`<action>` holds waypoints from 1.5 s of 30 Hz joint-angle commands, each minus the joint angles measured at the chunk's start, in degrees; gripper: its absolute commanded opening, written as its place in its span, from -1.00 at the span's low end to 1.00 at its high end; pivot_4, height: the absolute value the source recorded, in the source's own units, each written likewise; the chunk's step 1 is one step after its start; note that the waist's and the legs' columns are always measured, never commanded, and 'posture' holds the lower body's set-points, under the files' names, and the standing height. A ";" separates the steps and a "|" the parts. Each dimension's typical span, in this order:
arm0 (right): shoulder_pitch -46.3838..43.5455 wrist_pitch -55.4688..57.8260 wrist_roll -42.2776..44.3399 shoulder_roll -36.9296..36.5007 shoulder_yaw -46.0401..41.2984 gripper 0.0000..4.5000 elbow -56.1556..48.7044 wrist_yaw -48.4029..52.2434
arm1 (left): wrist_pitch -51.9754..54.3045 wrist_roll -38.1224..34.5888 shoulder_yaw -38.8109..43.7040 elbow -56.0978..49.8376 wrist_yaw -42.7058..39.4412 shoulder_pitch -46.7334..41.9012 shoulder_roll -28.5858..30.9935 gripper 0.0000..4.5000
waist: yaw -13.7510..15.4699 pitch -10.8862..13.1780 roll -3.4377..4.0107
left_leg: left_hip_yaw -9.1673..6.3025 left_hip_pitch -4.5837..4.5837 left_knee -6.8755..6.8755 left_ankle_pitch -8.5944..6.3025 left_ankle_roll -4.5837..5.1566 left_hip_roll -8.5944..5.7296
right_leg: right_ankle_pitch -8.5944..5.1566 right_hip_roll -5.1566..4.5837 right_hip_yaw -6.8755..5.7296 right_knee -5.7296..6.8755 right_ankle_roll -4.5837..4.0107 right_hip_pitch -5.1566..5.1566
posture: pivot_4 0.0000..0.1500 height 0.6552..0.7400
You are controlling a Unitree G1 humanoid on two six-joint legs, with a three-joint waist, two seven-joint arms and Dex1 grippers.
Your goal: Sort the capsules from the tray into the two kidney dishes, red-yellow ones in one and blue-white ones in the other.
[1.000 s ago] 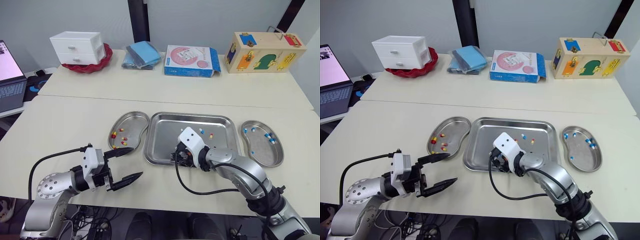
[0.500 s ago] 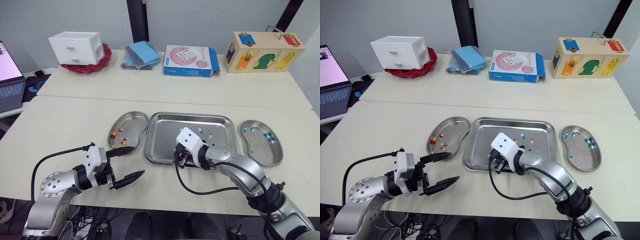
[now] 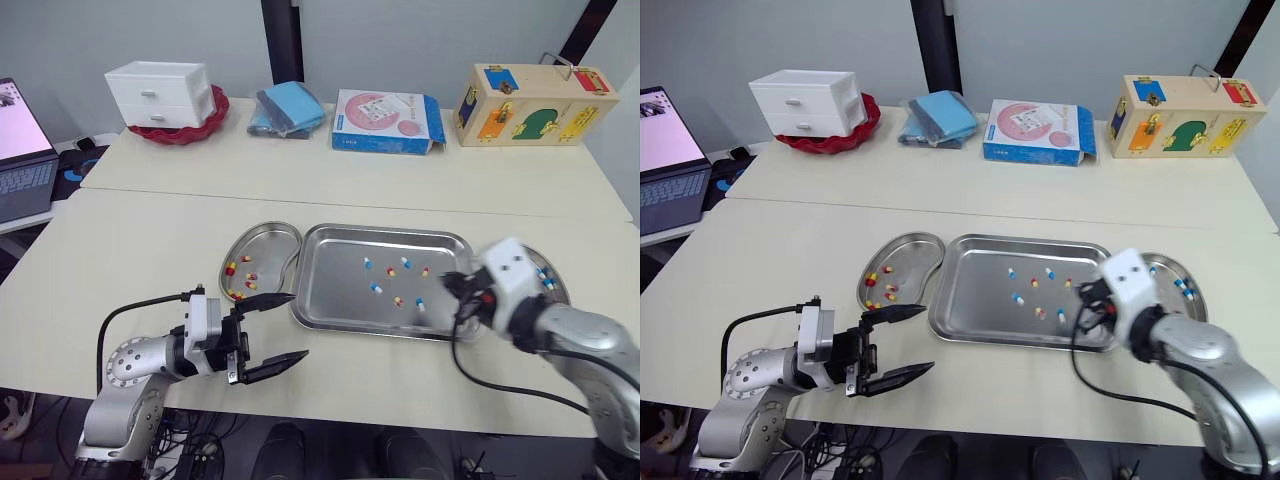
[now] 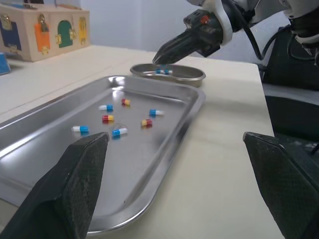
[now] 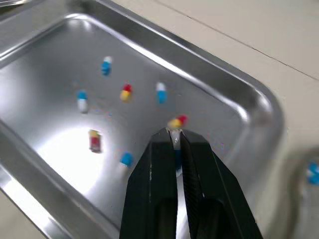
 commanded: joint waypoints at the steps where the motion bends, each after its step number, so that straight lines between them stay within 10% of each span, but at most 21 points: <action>1: 2.54 -1.15 1.50 -0.31 -9.33 -1.00 -1.16 0.74 | -1.09 -1.33 -0.13 -0.13 -0.81 -0.33 -0.40 1.00 | -0.11 0.00 0.00 | 0.00 0.01 0.00 0.00 0.01 0.00 | 0.00 0.00 0.01 0.02 0.00 0.00 | 1.00 0.79; 12: 7.06 -6.94 -2.26 -0.32 -14.54 -1.00 5.93 -3.89 | -0.85 -1.64 -0.40 0.08 -0.60 -1.17 -0.77 1.00 | -0.10 -0.01 0.01 | 0.05 0.03 0.01 0.01 0.02 -0.01 | 0.00 0.00 0.07 0.03 0.00 0.01 | 1.00 0.79; 28: 10.56 -14.58 -1.75 -2.15 -14.88 0.97 5.91 -1.46 | 1.54 -2.66 2.34 -3.63 5.77 1.64 0.64 1.00 | -0.05 0.00 0.01 | 0.05 0.02 0.00 0.01 0.01 -0.01 | 0.00 0.00 0.06 0.02 0.00 0.02 | 1.00 0.79; 45: 42.90 -55.32 0.05 -2.51 -21.45 0.99 12.14 27.68 | 16.39 3.60 21.10 1.29 17.99 16.74 13.34 1.00 | -0.05 0.00 0.01 | 0.08 0.11 -0.02 0.01 0.02 0.01 | -0.02 -0.02 0.07 -0.06 -0.01 0.11 | 1.00 0.79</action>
